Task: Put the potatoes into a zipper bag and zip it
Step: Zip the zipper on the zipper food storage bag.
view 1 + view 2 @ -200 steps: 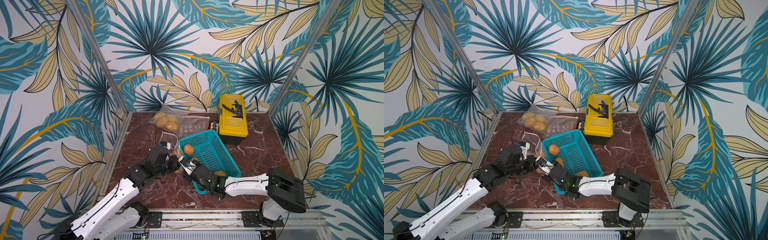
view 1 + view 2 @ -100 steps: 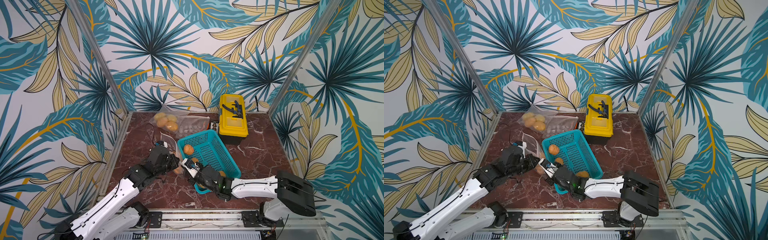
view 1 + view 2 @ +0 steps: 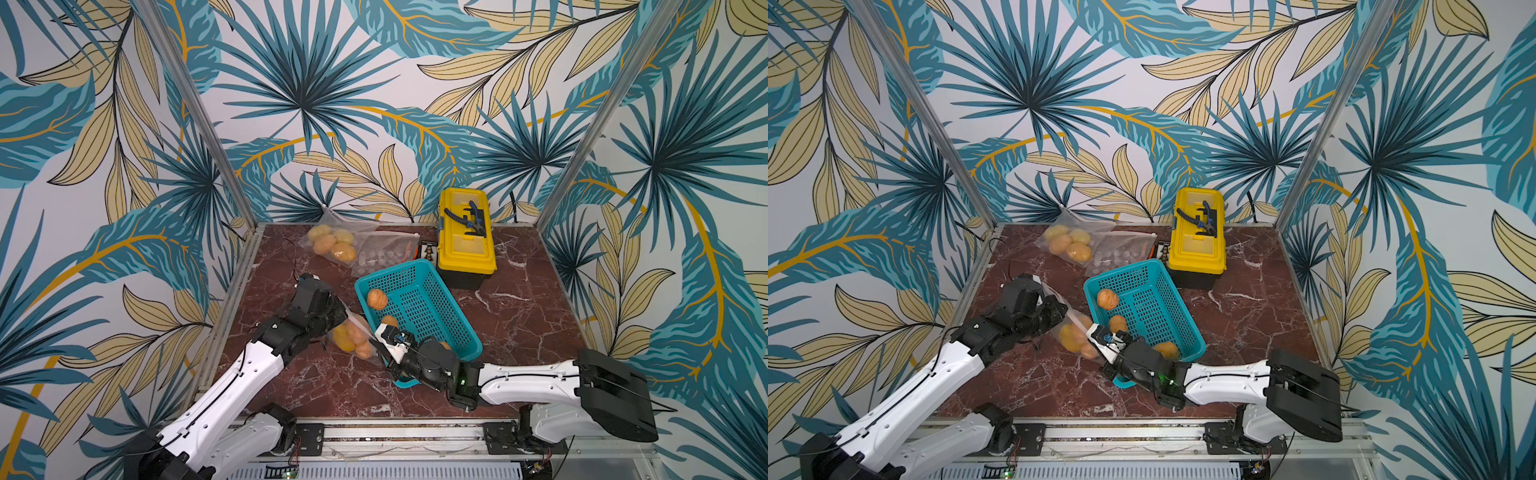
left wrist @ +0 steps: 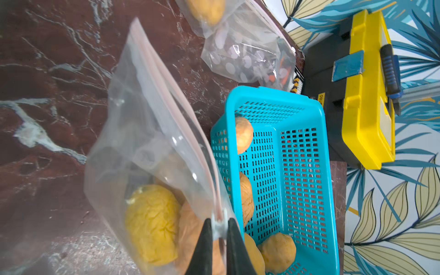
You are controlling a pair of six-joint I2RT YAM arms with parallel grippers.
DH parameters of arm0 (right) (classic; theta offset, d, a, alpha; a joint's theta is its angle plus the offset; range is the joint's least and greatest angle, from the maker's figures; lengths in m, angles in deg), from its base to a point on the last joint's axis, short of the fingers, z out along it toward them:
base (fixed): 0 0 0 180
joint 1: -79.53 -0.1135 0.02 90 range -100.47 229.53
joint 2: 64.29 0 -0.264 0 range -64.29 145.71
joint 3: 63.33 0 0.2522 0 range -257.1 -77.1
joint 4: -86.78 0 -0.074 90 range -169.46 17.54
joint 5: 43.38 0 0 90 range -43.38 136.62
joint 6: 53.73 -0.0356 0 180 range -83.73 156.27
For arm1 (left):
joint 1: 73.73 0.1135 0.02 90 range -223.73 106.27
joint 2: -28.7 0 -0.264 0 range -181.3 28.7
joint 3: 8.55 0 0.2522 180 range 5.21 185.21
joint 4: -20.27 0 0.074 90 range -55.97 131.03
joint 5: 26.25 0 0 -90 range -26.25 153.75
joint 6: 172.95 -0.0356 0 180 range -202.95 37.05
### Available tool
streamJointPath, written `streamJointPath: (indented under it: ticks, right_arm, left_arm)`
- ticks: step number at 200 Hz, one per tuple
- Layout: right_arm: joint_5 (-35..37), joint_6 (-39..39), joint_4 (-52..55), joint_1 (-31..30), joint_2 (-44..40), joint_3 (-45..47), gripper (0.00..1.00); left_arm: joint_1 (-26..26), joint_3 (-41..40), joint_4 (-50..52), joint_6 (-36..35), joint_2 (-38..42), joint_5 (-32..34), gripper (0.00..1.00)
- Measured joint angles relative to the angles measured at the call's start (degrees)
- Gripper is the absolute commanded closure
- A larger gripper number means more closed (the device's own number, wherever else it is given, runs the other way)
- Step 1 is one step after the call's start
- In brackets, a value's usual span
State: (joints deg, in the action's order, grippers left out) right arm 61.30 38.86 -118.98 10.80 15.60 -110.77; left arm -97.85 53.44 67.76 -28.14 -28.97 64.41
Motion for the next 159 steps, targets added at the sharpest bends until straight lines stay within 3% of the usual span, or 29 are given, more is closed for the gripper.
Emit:
streamJointPath:
  ticks: [68, 159]
  right_arm:
    - [0.0, 0.0, -0.2, -0.1, -1.6, 1.3, 1.00]
    - [0.1, -1.0, -2.5, -0.1, -1.6, 3.1, 1.00]
  left_arm:
    - [10.8, 5.7, 1.2, -0.1, -6.9, -0.6, 1.00]
    - [13.3, 10.0, 2.6, 1.8, -11.8, -2.0, 1.00]
